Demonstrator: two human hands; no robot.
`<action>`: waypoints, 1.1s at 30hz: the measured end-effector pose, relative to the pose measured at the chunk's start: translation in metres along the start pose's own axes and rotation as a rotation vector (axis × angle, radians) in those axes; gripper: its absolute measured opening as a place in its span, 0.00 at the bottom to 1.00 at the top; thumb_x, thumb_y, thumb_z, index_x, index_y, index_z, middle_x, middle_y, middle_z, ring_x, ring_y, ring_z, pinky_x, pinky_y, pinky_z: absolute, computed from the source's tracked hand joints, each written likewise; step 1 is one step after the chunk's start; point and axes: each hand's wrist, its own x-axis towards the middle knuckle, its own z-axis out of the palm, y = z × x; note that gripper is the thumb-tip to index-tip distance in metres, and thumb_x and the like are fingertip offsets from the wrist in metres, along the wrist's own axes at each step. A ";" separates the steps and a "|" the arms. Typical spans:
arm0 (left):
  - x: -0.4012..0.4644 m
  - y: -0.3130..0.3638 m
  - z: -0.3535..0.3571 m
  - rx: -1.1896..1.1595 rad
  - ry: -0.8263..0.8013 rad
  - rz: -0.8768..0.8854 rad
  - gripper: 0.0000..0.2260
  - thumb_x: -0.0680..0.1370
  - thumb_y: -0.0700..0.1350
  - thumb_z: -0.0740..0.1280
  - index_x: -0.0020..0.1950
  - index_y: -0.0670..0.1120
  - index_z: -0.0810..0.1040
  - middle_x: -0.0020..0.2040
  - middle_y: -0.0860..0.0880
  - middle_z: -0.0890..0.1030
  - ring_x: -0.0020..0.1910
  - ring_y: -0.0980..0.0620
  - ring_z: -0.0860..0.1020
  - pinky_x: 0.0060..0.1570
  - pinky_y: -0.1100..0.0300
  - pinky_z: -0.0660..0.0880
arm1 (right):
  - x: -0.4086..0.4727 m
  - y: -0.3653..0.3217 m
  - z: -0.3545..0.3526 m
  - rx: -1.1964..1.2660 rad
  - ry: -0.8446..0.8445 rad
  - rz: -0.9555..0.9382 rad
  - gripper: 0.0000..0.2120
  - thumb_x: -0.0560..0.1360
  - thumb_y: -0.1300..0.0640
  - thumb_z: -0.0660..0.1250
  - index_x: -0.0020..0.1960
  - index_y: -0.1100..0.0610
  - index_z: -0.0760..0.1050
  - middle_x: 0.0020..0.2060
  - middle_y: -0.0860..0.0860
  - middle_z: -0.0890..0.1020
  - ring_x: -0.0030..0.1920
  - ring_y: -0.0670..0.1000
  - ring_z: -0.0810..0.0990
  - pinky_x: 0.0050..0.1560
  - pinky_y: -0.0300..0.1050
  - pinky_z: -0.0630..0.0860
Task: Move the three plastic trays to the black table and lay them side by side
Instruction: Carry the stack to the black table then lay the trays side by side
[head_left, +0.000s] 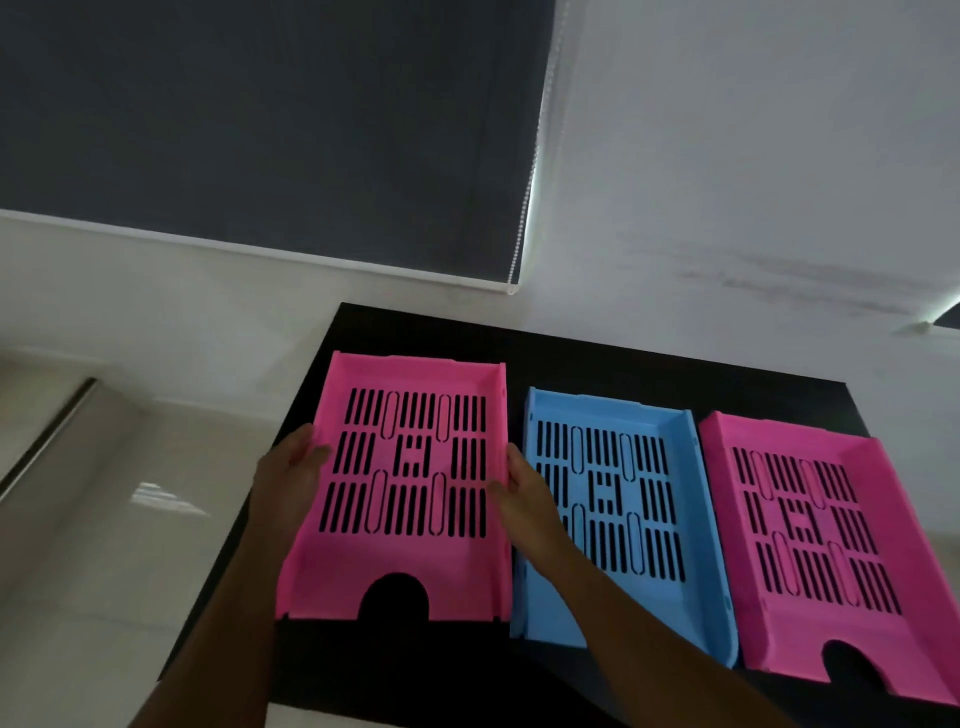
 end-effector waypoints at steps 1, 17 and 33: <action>0.000 -0.004 0.000 0.034 -0.017 0.000 0.20 0.78 0.40 0.67 0.70 0.43 0.76 0.65 0.40 0.81 0.63 0.39 0.79 0.66 0.40 0.74 | 0.001 0.000 0.003 -0.026 -0.001 0.023 0.20 0.80 0.63 0.61 0.70 0.49 0.72 0.55 0.47 0.85 0.53 0.47 0.86 0.58 0.52 0.82; -0.014 -0.023 0.034 0.191 -0.020 0.118 0.24 0.81 0.46 0.63 0.76 0.51 0.63 0.68 0.39 0.76 0.51 0.40 0.84 0.42 0.48 0.84 | -0.003 0.006 -0.003 -0.159 0.058 0.014 0.23 0.81 0.64 0.59 0.74 0.54 0.68 0.67 0.44 0.76 0.66 0.46 0.76 0.67 0.43 0.74; -0.101 -0.013 0.181 0.321 -0.591 0.190 0.39 0.82 0.47 0.64 0.82 0.49 0.39 0.82 0.43 0.54 0.79 0.41 0.60 0.75 0.46 0.58 | -0.062 0.096 -0.174 -0.318 0.664 0.301 0.40 0.74 0.49 0.74 0.78 0.59 0.59 0.77 0.59 0.62 0.76 0.64 0.63 0.72 0.65 0.67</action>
